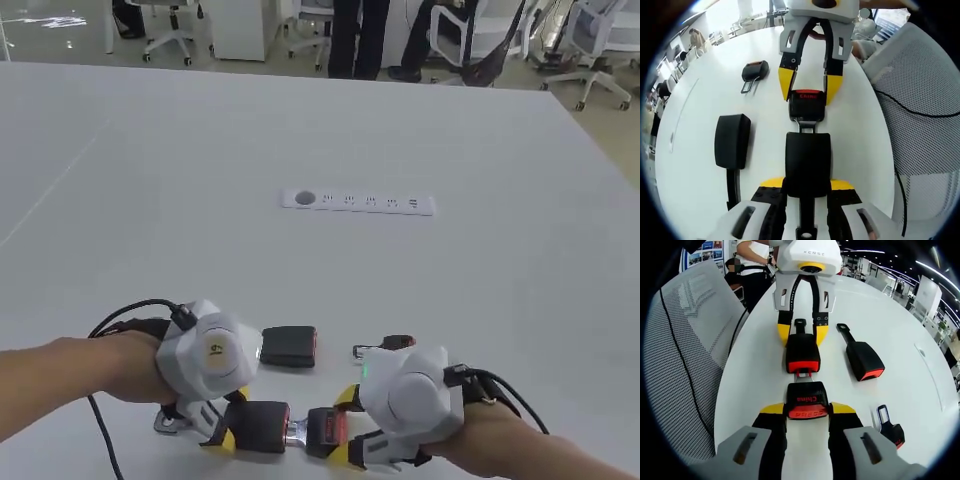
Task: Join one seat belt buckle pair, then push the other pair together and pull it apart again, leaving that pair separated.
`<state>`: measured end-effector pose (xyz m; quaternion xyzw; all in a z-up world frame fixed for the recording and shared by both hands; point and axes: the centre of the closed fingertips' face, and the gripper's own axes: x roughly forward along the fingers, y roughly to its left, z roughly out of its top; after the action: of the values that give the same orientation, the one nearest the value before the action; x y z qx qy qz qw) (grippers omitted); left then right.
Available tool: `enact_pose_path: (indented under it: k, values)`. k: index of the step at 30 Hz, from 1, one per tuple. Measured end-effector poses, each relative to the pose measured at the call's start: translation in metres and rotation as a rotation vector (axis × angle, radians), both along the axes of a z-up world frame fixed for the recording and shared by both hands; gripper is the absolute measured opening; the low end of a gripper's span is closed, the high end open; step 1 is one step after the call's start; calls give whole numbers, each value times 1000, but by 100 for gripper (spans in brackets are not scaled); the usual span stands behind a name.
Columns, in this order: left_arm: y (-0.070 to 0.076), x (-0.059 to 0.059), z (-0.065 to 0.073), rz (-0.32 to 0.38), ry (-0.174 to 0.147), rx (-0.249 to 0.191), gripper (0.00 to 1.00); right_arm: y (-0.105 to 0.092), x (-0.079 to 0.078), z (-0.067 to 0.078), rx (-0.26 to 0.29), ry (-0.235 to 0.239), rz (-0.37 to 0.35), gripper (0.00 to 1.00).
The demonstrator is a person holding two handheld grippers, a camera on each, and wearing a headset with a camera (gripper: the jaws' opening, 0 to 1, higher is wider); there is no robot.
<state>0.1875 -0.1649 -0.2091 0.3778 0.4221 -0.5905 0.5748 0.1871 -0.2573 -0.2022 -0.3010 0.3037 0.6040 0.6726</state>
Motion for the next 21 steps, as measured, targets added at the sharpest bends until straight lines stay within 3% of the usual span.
enact_pose_path:
  k: [21]
  values:
    - [-1,-1,0,6,-6,-11,31,4,-2,0,-13,1,-5,29]
